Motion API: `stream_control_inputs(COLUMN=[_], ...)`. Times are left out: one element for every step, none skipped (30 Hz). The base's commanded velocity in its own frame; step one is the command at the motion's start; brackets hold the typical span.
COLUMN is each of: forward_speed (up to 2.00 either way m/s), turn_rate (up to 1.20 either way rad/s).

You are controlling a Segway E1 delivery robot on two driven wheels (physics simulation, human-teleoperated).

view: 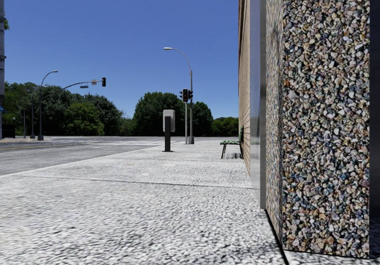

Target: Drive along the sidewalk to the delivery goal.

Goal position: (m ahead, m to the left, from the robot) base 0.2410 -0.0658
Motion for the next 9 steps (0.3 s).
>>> stream_control_inputs(forward_speed=[0.00, 0.00, 0.00, 0.00, 0.00, 0.00, 0.00, 0.00, 0.00], turn_rate=[0.00, 0.00, 0.00, 0.00, 0.00, 0.00, 0.00, 0.00, 0.00])
